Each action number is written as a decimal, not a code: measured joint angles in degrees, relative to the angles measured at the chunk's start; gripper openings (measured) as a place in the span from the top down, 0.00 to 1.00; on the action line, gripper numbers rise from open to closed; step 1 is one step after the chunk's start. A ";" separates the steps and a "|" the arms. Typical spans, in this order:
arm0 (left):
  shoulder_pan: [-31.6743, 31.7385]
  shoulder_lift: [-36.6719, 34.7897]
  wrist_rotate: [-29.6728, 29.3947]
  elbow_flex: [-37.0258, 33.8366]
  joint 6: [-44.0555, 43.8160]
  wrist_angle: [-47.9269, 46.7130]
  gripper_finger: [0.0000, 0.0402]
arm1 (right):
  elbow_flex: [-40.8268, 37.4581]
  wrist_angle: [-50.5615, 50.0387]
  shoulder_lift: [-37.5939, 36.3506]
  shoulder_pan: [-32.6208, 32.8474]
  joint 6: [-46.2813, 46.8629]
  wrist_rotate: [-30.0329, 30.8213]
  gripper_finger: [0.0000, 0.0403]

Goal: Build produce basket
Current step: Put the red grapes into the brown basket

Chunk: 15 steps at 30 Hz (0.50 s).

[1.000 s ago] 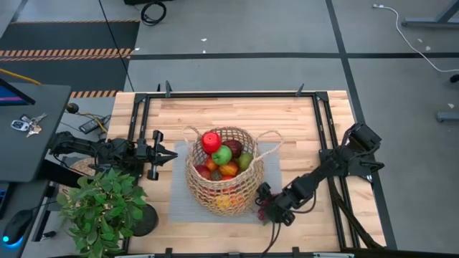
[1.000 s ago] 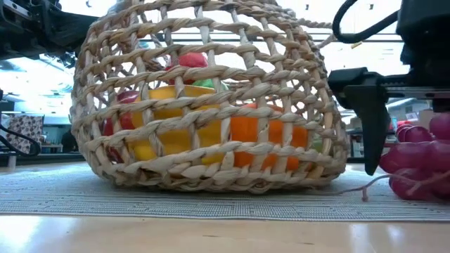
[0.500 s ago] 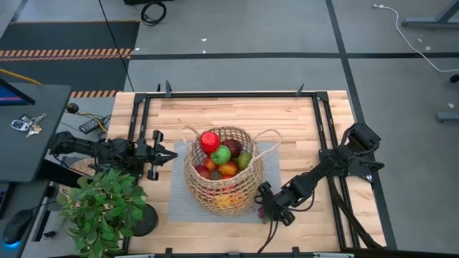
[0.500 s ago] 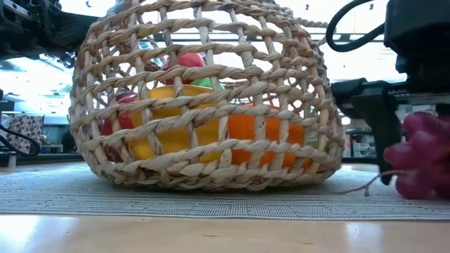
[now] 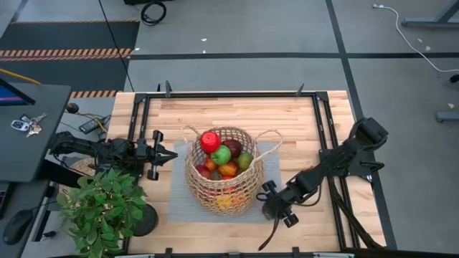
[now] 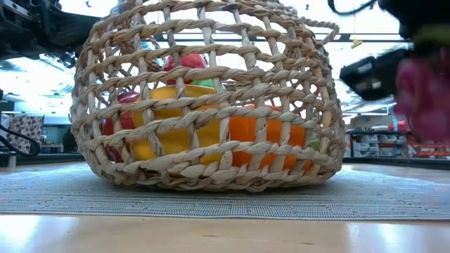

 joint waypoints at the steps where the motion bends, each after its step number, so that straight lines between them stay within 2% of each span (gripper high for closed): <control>1: 0.02 0.00 0.00 0.02 0.00 0.00 0.92 | 0.00 0.06 -1.17 0.02 0.61 0.00 0.55; 8: 0.01 0.00 0.00 0.02 0.00 -0.01 0.91 | 0.00 2.95 -11.91 -0.13 4.75 0.37 0.55; 15: 0.02 0.00 0.00 0.02 0.00 0.01 0.93 | 0.02 15.45 -23.55 -2.26 5.05 8.63 0.55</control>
